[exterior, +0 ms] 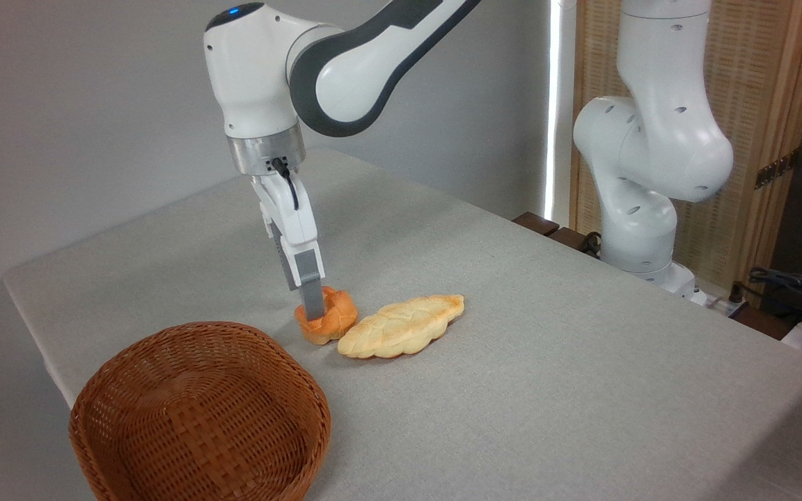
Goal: Put bread into the basket
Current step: 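Lower the gripper onto the small orange bread roll, then close the gripper on the orange bread roll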
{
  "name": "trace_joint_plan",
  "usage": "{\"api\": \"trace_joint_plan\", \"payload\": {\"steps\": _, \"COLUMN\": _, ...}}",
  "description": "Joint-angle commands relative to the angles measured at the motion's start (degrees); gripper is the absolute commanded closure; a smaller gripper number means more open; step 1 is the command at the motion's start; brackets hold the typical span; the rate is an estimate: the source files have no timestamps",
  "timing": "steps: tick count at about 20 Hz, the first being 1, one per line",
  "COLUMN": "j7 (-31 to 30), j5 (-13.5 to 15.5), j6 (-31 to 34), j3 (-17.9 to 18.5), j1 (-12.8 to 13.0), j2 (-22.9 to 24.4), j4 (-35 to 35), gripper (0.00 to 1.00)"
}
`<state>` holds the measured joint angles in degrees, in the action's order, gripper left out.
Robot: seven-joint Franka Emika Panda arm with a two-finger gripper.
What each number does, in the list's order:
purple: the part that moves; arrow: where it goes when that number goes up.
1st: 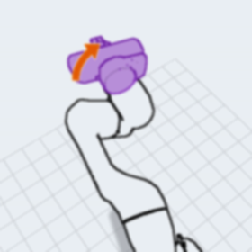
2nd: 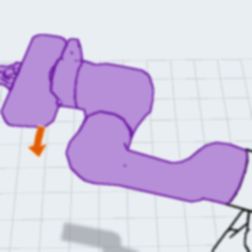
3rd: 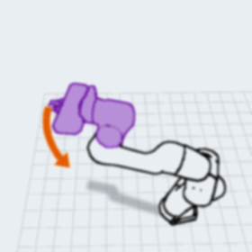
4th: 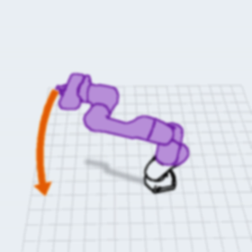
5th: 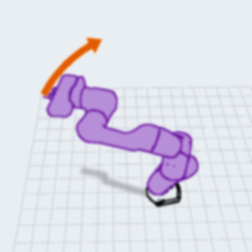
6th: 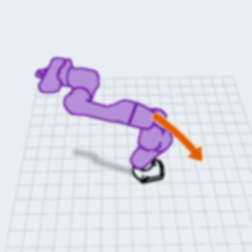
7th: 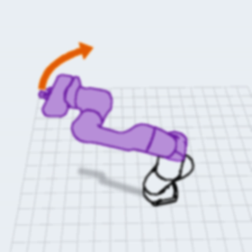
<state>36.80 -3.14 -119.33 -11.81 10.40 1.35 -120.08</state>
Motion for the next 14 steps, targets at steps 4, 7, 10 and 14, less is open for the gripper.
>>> {"api": "trace_joint_plan", "payload": {"steps": 4, "j7": 0.64, "j5": -4.67, "j6": -0.73, "j3": -0.94, "j1": 0.33, "j2": 0.23, "j4": -3.31, "gripper": 0.0}}
{"api": "trace_joint_plan", "payload": {"steps": 7, "j7": 0.64, "j5": -5.21, "j6": -0.73, "j3": -0.94, "j1": 0.33, "j2": 0.14, "j4": -3.4, "gripper": 0.05}}
{"api": "trace_joint_plan", "payload": {"steps": 10, "j7": 0.64, "j5": -5.21, "j6": -0.73, "j3": -0.94, "j1": 0.33, "j2": 0.14, "j4": -3.4, "gripper": 0.31}}
{"api": "trace_joint_plan", "payload": {"steps": 14, "j7": 0.64, "j5": -5.21, "j6": -0.56, "j3": -0.85, "j1": 0.24, "j2": 0.23, "j4": -3.31, "gripper": 0.58}}
